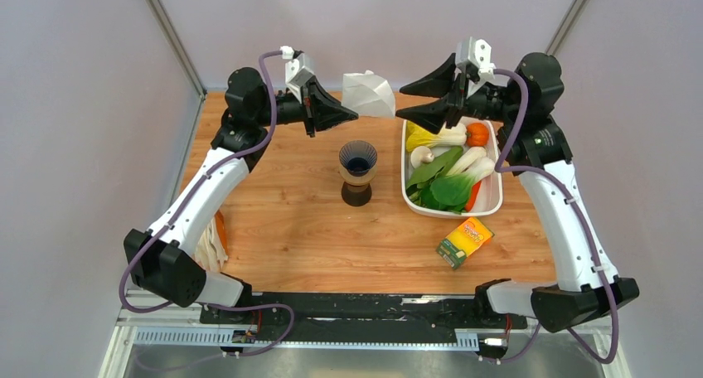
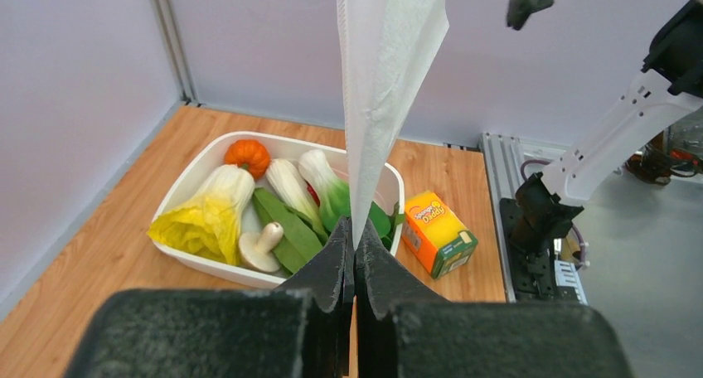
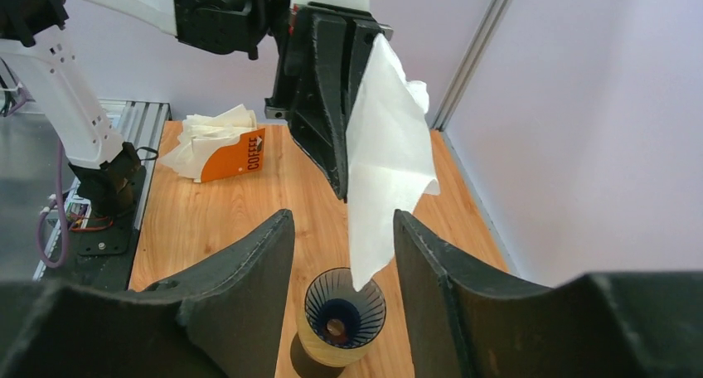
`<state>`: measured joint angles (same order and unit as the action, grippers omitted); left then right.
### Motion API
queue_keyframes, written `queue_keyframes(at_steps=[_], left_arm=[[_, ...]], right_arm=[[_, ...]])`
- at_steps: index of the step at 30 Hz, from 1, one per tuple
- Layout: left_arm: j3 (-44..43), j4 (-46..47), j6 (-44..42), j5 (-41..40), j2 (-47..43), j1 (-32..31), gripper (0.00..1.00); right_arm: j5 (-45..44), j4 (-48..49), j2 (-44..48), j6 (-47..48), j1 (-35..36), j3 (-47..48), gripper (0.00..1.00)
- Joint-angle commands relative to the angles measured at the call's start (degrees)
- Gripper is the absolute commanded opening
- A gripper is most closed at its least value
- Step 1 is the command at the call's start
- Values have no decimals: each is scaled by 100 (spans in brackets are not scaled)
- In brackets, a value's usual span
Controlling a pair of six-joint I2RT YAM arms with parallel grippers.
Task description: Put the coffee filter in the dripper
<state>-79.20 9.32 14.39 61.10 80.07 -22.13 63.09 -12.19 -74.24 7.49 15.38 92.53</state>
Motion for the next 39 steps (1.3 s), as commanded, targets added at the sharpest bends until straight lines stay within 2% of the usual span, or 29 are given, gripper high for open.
queue_keyframes(at_steps=[1,4,12,18,21,23,25,26,27,28,30,31,36,37,39], left_arm=[[25,500,233,-97,-53,19,0],[30,590,288,-39,-53,14,0],[54,632,342,-10,-135,0,0],[108,704,437,-88,-159,-40,0],[140,680,446,-169,-175,-105,1],[170,673,534,-288,-167,-126,6],[132,687,787,-559,-111,-138,15],[78,725,900,-611,-66,-141,28],[39,750,1086,-614,-17,-142,35],[-31,691,1143,-627,-4,-134,51],[-79,344,1094,-556,-58,-2,63],[-65,97,1097,-525,-164,82,67],[-87,-259,1800,-484,-574,1256,69],[-232,-437,1771,-480,-560,1334,69],[-960,-1577,1073,-576,-410,1370,69]], right_arm=[[-43,27,183,227,121,123,50],[-141,-88,32,246,237,274,46],[-402,-667,-225,827,543,534,47],[-676,-933,-320,1208,819,622,44],[-831,-1108,-362,1457,939,673,37],[-909,-1187,-363,1603,1002,674,25],[-1008,-1247,-355,1701,1015,638,6],[-1089,-1280,-355,1738,1025,628,0],[-1169,-1324,-355,1796,1023,626,0],[-1254,-1408,-343,1889,1021,651,0],[-1456,-1582,-317,2180,1013,675,0],[-1576,-1807,-311,2460,1015,706,0],[-1816,-3154,-461,3565,1021,969,0],[-1814,-3399,-510,3737,1026,1009,0],[-1923,-3794,-621,4048,1102,1102,0]])
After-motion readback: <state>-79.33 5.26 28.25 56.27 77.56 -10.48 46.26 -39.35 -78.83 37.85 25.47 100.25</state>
